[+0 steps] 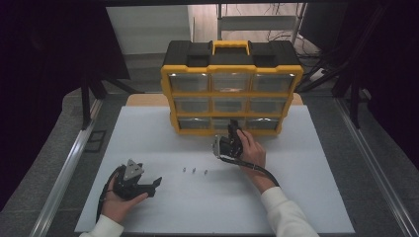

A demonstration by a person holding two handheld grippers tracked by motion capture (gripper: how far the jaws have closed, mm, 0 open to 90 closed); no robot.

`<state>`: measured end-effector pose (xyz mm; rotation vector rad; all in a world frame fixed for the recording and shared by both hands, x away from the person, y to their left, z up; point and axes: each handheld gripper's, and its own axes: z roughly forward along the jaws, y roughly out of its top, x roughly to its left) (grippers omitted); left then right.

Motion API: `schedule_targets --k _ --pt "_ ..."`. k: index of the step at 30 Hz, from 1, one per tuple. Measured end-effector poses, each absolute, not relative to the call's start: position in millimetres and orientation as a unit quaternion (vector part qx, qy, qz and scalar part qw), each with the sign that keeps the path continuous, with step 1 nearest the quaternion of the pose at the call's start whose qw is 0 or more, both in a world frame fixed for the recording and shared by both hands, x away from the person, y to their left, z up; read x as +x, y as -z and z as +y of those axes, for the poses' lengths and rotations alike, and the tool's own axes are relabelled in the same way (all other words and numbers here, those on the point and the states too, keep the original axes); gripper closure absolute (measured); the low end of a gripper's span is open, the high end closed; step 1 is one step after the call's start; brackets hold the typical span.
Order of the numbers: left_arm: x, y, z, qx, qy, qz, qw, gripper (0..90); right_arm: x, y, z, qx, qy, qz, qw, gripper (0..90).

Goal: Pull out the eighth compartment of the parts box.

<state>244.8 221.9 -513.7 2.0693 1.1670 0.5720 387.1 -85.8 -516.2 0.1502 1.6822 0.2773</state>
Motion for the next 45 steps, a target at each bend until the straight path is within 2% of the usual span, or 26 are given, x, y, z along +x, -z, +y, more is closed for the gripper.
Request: schedule_targets --k 45 --pt "245.0 513.5 221.3 0.796 -0.221 0.448 0.342 15.4 364.5 518.3 -88.1 0.058 -0.125 0.736 0.663 70.9"
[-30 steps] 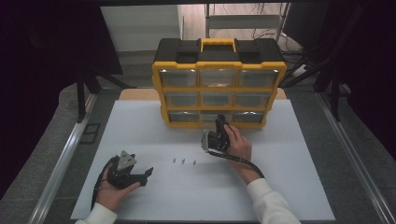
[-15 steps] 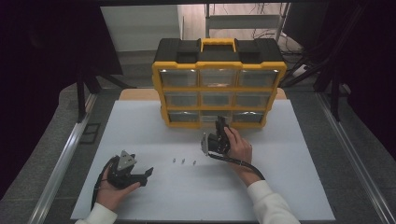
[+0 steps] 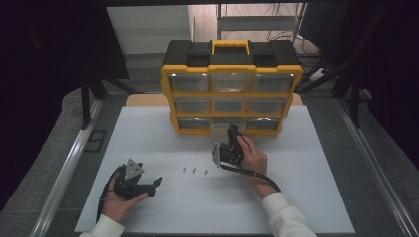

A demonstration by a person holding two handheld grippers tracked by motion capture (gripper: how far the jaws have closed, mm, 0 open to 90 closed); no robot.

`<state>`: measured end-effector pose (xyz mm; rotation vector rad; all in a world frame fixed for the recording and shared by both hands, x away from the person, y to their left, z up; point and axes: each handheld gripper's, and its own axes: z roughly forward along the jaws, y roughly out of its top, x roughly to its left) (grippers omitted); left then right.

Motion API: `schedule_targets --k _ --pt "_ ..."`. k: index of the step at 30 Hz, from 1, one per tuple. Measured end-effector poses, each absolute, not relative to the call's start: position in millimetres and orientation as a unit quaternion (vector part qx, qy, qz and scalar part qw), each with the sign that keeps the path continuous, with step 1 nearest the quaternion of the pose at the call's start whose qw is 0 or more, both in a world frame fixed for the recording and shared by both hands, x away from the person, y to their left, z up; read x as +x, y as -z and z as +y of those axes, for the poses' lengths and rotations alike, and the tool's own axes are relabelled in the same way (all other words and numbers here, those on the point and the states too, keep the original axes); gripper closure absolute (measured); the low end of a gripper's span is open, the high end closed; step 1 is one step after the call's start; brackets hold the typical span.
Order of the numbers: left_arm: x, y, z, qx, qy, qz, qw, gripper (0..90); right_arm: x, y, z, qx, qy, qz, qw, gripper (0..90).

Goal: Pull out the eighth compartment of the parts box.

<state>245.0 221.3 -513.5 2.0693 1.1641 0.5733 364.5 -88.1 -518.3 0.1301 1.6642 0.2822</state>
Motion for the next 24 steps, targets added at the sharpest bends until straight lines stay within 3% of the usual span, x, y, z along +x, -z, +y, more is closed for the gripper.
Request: schedule_targets --k 24 --pt "244.8 513.6 221.2 0.796 -0.220 0.447 0.342 15.4 356.8 519.1 -89.6 0.055 -0.128 0.734 0.665 71.0"
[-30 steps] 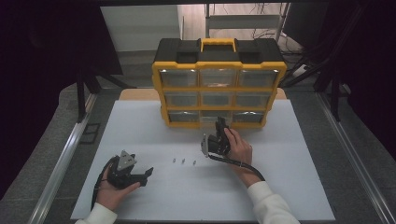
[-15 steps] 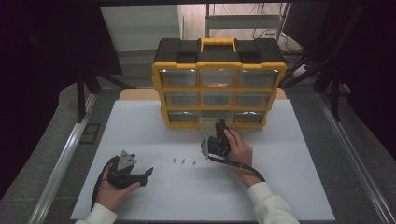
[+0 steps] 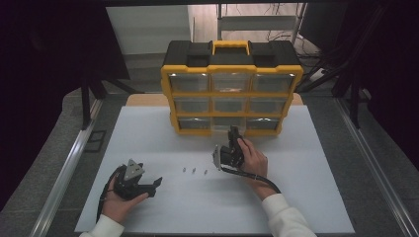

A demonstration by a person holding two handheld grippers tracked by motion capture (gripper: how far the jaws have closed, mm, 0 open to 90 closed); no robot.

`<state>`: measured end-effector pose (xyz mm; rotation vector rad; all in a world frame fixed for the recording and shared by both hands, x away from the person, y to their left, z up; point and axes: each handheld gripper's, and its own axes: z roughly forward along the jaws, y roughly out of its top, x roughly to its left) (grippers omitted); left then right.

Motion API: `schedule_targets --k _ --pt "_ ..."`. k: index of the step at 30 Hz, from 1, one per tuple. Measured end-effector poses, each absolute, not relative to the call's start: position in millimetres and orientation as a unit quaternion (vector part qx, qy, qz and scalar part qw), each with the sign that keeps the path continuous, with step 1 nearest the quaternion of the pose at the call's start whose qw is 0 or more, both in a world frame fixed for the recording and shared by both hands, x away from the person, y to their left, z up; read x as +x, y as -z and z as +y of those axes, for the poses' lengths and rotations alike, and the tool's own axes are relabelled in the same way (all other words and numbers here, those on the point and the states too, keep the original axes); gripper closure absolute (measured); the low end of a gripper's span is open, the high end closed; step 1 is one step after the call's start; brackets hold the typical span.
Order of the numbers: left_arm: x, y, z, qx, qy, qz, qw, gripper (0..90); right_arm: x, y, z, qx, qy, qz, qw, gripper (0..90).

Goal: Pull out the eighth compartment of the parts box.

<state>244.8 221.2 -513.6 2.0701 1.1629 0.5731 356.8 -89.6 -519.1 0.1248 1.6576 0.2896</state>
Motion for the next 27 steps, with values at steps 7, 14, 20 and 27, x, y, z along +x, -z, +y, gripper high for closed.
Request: schedule_targets --k 7,14,20,27 --pt "244.8 513.6 220.8 0.796 -0.220 0.447 0.343 15.4 352.4 519.2 -91.7 0.051 -0.129 0.733 0.666 71.2" --pt "244.9 513.6 220.3 0.798 -0.220 0.445 0.342 15.4 350.1 519.4 -92.7 0.051 -0.128 0.732 0.667 71.3" --pt "245.1 513.6 220.7 0.798 -0.220 0.444 0.342 15.4 349.3 519.7 -93.0 0.052 -0.130 0.731 0.668 71.3" --pt "244.9 513.4 220.6 0.798 -0.220 0.444 0.342 15.4 347.9 519.0 -93.5 0.051 -0.128 0.732 0.667 71.2"
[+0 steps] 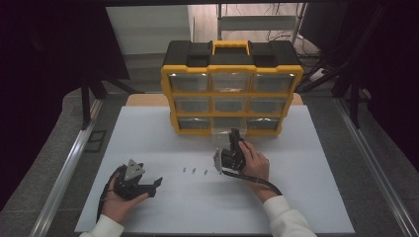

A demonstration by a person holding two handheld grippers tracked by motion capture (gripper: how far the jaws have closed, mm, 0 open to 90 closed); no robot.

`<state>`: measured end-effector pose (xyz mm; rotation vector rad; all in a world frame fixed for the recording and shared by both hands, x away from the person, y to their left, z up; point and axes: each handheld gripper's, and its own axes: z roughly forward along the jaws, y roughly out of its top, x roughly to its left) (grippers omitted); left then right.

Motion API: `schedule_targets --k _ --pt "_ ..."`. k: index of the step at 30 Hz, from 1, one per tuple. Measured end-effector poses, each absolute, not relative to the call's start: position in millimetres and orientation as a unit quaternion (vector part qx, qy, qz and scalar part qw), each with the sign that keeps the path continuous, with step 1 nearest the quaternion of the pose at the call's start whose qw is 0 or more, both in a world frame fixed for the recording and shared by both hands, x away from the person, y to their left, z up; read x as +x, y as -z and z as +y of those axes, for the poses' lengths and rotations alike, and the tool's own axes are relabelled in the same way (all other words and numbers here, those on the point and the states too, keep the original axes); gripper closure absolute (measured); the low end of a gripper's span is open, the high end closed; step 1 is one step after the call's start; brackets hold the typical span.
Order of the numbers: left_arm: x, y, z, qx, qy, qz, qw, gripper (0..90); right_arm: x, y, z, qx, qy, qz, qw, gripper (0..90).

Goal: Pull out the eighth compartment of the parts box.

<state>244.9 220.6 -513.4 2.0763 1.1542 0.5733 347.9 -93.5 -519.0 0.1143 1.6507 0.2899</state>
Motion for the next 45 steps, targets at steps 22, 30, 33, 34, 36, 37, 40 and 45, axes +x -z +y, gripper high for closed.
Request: schedule_targets --k 22,30,33,34,36,37,40,45 --pt "245.1 513.7 220.6 0.800 -0.221 0.443 0.340 15.4 341.7 519.8 -94.4 0.052 -0.131 0.730 0.669 71.3" --pt "245.0 513.5 220.7 0.799 -0.221 0.443 0.340 15.4 339.6 519.7 -94.7 0.052 -0.132 0.730 0.668 72.4" --pt "244.9 513.4 220.7 0.800 -0.221 0.443 0.341 15.4 339.2 519.6 -95.0 0.052 -0.132 0.731 0.667 72.7" --pt "244.9 513.5 220.7 0.800 -0.221 0.443 0.340 15.4 339.3 519.6 -95.0 0.051 -0.132 0.731 0.667 72.6" --pt "244.9 513.6 220.5 0.800 -0.221 0.442 0.340 15.4 339.5 519.6 -95.2 0.050 -0.132 0.731 0.668 72.5" --pt "245.0 513.6 220.4 0.800 -0.221 0.442 0.340 15.4 339.5 519.8 -95.2 0.050 -0.131 0.731 0.668 72.5" --pt "245.0 513.6 220.3 0.800 -0.221 0.442 0.340 15.4 339.7 520.1 -95.4 0.048 -0.132 0.730 0.669 72.6" --pt "245.0 513.7 220.4 0.800 -0.221 0.442 0.340 15.4 339.5 520.4 -95.5 0.047 -0.131 0.729 0.670 73.0"
